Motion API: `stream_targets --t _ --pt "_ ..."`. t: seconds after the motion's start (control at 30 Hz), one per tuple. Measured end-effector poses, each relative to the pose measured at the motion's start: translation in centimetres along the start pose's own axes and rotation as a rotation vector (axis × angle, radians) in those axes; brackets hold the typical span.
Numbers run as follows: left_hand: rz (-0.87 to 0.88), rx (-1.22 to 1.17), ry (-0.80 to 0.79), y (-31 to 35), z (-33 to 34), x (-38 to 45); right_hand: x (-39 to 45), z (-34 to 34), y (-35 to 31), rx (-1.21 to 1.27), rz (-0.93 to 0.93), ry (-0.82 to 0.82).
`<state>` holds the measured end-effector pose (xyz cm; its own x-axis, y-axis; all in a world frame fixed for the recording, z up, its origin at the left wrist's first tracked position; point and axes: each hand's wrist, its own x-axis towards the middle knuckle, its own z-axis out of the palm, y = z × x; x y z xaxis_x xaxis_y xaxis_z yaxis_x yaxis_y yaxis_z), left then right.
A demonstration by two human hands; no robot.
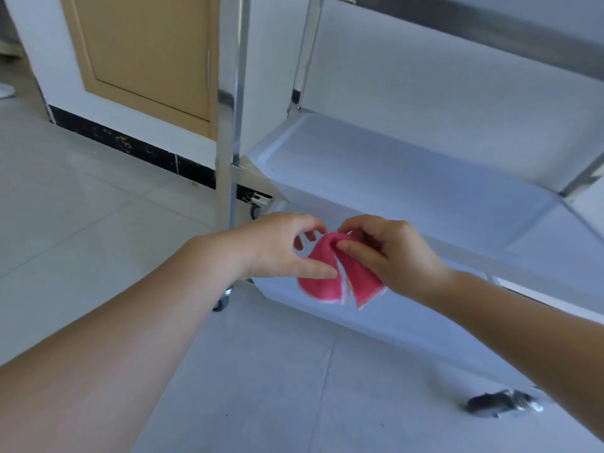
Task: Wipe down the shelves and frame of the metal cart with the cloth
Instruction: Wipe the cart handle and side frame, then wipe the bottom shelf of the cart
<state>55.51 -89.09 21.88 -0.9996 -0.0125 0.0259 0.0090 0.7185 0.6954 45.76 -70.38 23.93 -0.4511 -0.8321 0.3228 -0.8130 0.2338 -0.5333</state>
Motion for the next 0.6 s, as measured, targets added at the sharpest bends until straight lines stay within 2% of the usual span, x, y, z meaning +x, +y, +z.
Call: stream_targets --t 0.17,0.33,0.43,0.5,0.6 --pt "0.026 0.074 -0.006 0.3 3.2 2.5 -1.9 0.2 2.0 0.007 0.145 -0.055" --pt "0.002 0.120 -0.067 -0.5 4.9 4.0 -3.6 -0.8 4.2 -0.179 0.262 -0.396" --pt "0.033 0.141 -0.171 -0.9 6.6 5.0 -4.9 -1.0 6.2 -0.316 0.349 -0.506" --pt "0.034 0.144 -0.201 -1.2 8.0 5.7 -6.1 -1.1 7.8 -0.342 0.427 -0.499" --pt "0.027 0.089 -0.199 -1.5 10.0 6.9 -8.3 -1.3 9.8 -0.237 0.564 -0.414"
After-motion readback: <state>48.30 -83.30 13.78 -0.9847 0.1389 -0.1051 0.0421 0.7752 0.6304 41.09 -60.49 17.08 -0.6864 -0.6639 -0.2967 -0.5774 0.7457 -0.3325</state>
